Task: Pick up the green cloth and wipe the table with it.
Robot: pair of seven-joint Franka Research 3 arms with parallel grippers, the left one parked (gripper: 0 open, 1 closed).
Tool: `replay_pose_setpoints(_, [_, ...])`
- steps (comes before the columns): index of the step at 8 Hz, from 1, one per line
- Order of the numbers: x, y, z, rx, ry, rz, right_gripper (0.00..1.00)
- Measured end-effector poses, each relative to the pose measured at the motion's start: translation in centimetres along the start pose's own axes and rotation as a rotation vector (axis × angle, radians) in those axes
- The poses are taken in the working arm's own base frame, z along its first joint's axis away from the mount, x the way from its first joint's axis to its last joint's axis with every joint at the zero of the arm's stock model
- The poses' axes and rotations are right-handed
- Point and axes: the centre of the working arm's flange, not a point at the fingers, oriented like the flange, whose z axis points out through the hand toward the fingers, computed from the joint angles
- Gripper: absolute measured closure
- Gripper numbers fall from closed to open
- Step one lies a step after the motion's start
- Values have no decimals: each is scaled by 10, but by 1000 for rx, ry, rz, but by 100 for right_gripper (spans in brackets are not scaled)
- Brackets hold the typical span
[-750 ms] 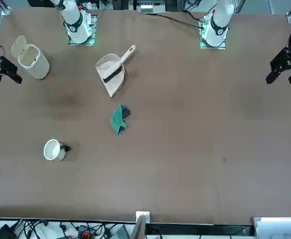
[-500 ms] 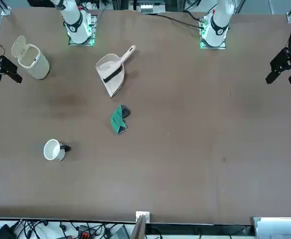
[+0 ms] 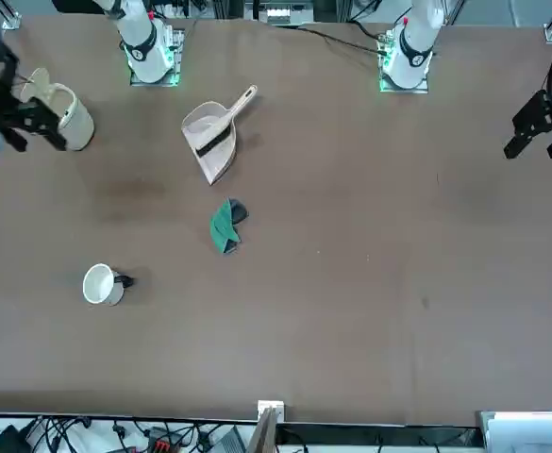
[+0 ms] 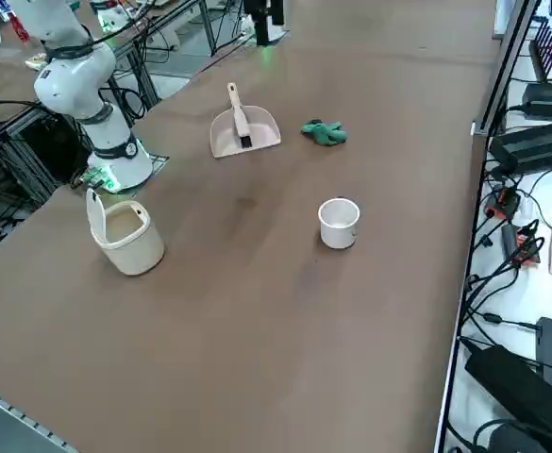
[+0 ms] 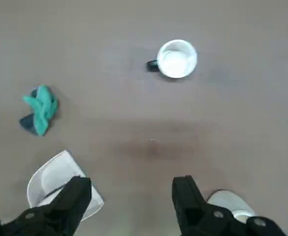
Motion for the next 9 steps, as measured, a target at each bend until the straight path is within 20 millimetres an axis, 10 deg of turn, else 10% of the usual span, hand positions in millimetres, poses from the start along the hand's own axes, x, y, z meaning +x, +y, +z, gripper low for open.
replay_pose_setpoints(4, [40,-103,77,26,-46,-139,0])
replay_pose_setpoints(9, [67,-213,239,-11,-137,-268,0])
